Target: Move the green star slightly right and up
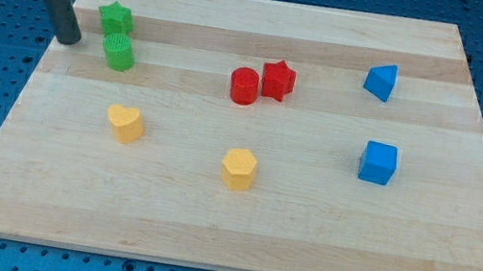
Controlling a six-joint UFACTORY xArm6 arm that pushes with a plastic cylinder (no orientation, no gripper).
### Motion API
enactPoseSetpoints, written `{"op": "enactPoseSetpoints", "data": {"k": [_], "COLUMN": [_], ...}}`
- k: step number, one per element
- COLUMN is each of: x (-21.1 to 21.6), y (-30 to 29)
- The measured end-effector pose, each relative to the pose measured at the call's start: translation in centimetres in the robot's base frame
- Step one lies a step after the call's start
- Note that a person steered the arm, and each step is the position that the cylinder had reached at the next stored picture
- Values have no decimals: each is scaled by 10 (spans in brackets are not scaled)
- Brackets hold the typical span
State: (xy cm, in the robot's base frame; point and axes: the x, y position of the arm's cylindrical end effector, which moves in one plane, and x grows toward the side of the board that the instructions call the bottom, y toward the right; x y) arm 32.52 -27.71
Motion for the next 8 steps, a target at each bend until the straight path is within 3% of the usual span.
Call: {"op": "enactPoseSetpoints", "data": {"k": [3,8], "x": [-22,-23], "y": [50,87]}}
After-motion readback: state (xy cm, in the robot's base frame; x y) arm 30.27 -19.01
